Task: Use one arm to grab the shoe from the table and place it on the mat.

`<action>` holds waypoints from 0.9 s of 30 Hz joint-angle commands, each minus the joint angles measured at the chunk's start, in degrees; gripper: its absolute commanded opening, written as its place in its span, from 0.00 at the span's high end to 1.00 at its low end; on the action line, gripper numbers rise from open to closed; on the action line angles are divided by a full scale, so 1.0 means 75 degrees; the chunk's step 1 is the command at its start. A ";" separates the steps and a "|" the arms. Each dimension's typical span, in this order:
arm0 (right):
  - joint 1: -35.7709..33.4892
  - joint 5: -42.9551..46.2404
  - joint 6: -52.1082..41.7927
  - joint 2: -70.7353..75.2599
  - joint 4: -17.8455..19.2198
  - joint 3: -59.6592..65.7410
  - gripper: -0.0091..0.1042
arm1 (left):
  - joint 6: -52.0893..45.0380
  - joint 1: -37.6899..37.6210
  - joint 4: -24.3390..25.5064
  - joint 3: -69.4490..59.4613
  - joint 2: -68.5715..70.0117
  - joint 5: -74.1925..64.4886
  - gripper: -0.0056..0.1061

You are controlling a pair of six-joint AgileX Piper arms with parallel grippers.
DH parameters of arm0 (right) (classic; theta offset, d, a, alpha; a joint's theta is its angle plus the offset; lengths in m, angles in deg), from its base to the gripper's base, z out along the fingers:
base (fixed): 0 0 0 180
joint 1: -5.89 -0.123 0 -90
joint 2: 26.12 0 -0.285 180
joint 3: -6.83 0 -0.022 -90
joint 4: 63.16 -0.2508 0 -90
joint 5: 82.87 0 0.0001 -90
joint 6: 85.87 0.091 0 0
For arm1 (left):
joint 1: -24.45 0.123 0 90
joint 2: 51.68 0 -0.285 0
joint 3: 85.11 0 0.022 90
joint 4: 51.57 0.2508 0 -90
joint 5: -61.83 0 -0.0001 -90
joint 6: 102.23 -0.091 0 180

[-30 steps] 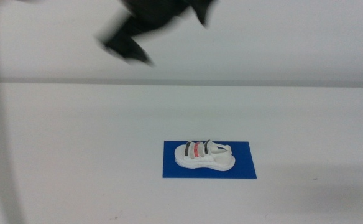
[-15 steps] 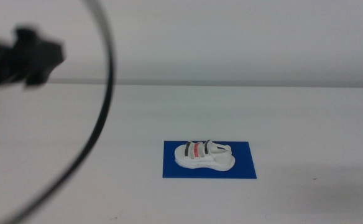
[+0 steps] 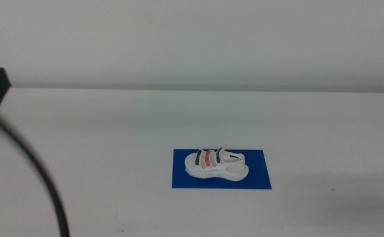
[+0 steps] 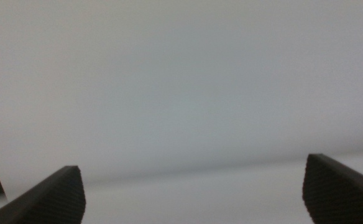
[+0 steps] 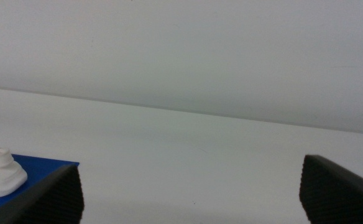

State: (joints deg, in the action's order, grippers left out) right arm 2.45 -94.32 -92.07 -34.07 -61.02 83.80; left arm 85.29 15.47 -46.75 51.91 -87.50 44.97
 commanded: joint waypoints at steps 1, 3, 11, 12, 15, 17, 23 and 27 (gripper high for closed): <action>0.0003 0.0052 -0.0001 0.0288 0.0011 0.0326 0.10 | -0.0657 0.0343 -0.0432 -0.0797 0.0564 0.1264 0.11; 0.0003 0.0052 -0.0001 0.0288 0.0011 0.0326 0.10 | -0.0733 0.0648 -0.0643 -0.1323 0.1077 0.1904 0.11; 0.0003 0.0052 -0.0001 0.0288 0.0011 0.0326 0.10 | -0.0733 0.0888 -0.0504 -0.3427 0.2655 0.2586 0.11; 0.0003 0.0052 -0.0001 0.0288 0.0011 0.0326 0.10 | -0.0733 0.0888 -0.0448 -0.3678 0.2854 0.2612 0.11; 0.0003 0.0052 -0.0001 0.0288 0.0011 0.0326 0.10 | -0.0825 0.0888 -0.0416 -0.4194 0.3288 0.2535 0.11; 0.0003 0.0052 -0.0001 0.0288 0.0011 0.0326 0.10 | -0.0825 0.0888 -0.0416 -0.4456 0.3515 0.2521 0.11; 0.0003 0.0052 -0.0001 0.0288 0.0011 0.0326 0.10 | -0.0825 0.0888 -0.0444 -0.4850 0.4026 0.1897 0.11; 0.0003 0.0052 -0.0001 0.0288 0.0011 0.0326 0.10 | -0.0825 0.0888 -0.0444 -0.4850 0.4010 0.1970 0.11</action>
